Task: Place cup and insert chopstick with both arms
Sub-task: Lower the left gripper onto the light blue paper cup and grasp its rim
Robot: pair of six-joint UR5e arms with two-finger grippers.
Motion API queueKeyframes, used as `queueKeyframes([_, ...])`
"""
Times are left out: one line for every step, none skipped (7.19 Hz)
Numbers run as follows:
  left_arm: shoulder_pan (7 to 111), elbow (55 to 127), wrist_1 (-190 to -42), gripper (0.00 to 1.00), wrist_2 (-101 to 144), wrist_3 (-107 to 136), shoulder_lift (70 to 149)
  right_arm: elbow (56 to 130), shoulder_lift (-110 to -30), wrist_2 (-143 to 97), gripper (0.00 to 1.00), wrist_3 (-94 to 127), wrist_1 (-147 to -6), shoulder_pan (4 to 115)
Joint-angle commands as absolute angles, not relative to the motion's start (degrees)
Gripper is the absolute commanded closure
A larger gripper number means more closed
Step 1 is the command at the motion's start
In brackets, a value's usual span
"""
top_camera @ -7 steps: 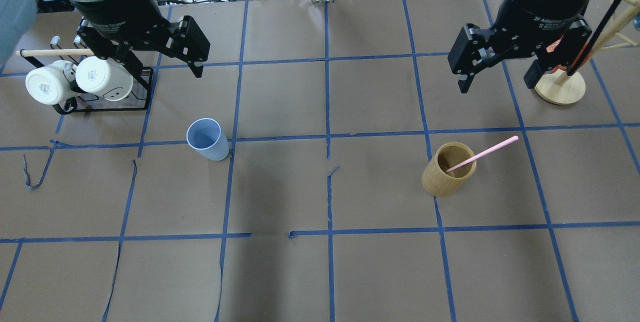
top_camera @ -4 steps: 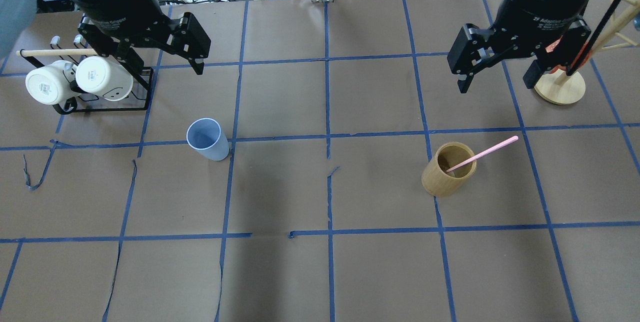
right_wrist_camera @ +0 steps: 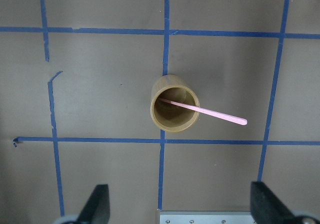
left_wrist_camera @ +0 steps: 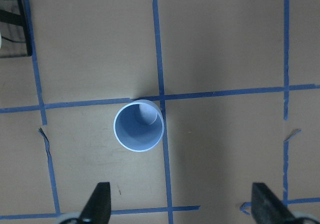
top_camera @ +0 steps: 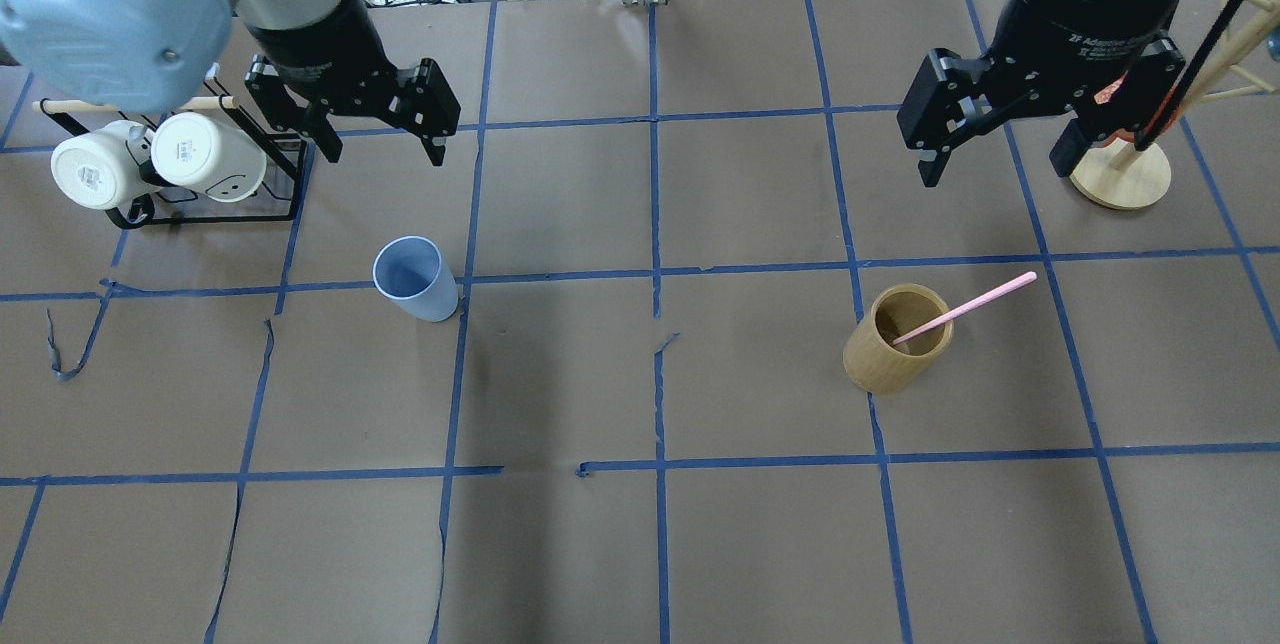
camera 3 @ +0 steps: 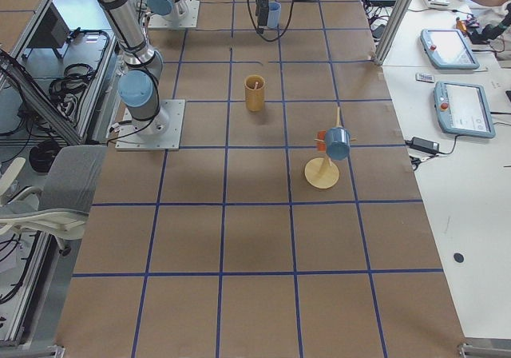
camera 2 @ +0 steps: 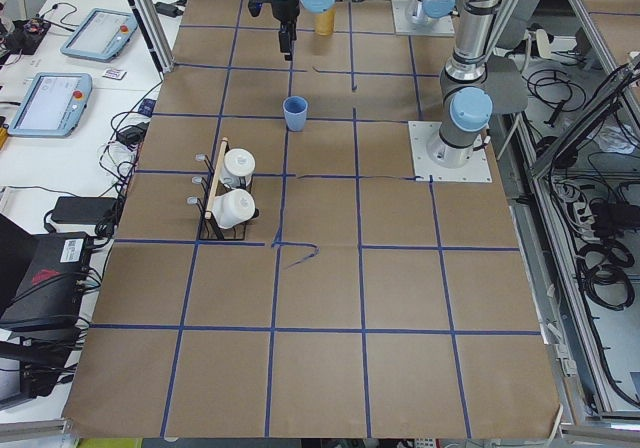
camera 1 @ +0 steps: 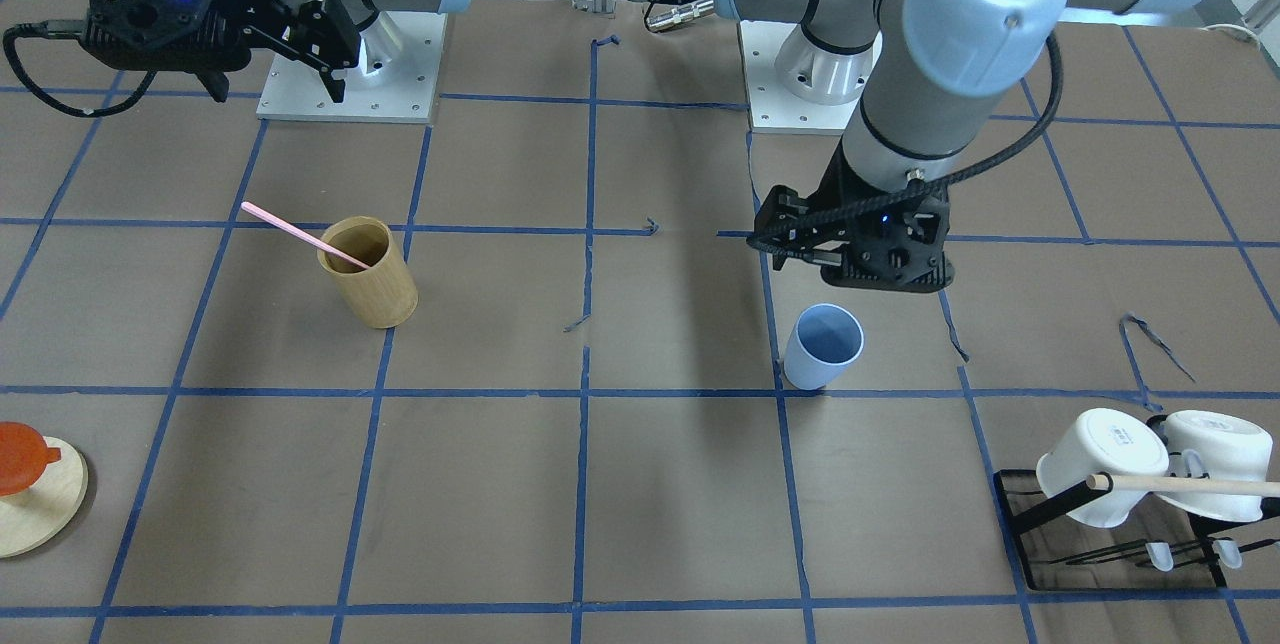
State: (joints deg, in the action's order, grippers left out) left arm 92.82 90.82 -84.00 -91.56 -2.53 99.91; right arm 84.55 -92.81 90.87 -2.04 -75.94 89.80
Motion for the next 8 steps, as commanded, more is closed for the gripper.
queueKeyframes([92.8, 102.9, -67.4, 0.00, -93.4, -4.8, 101.8, 84.6, -92.8, 90.9, 0.00, -2.1, -75.9, 89.7])
queueKeyframes([92.8, 104.7, -65.3, 0.00, -93.9, -6.9, 101.9, 84.6, -92.8, 91.1, 0.00, -2.1, -75.9, 89.7])
queueKeyframes([91.7, 105.0, -65.7, 0.02, -93.7, -7.7, 103.1, 84.6, -92.7, 91.1, 0.00, -1.8, -76.0, 89.6])
queueKeyframes([91.1, 105.4, -65.7, 0.08, -93.4, -7.8, 104.2, 84.6, -92.5, 91.2, 0.00, -2.2, -76.3, 89.3])
queueKeyframes([91.1, 106.9, -65.2, 0.11, -93.3, -7.8, 104.8, 84.6, -92.2, 91.2, 0.00, -2.2, -78.0, 89.3])
queueKeyframes([91.1, 107.7, -64.5, 0.35, -93.3, -7.8, 104.9, 84.8, -92.1, 91.1, 0.00, -2.0, -78.4, 89.1])
queueKeyframes([91.1, 107.8, -64.5, 0.64, -93.3, -7.8, 105.0, 85.0, -92.0, 91.3, 0.00, -1.9, -79.2, 88.5])
queueKeyframes([91.1, 107.5, -64.3, 0.87, -93.3, -7.7, 105.0, 85.8, -91.8, 93.8, 0.00, -1.5, -79.9, 87.5])
